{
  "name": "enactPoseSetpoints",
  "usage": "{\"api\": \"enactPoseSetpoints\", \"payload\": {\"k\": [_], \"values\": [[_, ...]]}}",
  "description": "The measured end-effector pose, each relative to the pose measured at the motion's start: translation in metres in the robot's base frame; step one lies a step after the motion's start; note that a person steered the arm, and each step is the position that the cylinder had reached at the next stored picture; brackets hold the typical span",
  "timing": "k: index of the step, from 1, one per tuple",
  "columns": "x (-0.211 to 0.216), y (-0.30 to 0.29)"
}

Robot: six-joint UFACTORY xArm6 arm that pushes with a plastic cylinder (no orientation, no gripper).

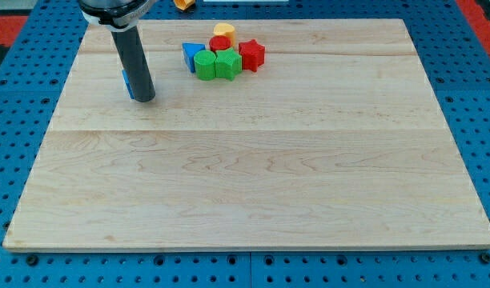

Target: Move the blue cube to the center left of the board

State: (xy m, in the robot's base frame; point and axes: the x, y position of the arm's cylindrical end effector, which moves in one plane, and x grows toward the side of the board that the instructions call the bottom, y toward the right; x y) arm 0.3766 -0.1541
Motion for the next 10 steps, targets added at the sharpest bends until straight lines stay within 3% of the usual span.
{"api": "enactPoseSetpoints", "payload": {"k": [3, 6, 8, 9, 10], "values": [[-0.040, 0.008], [-0.092, -0.025], [-0.020, -0.035], [0.002, 0.004], [0.029, -0.008]]}}
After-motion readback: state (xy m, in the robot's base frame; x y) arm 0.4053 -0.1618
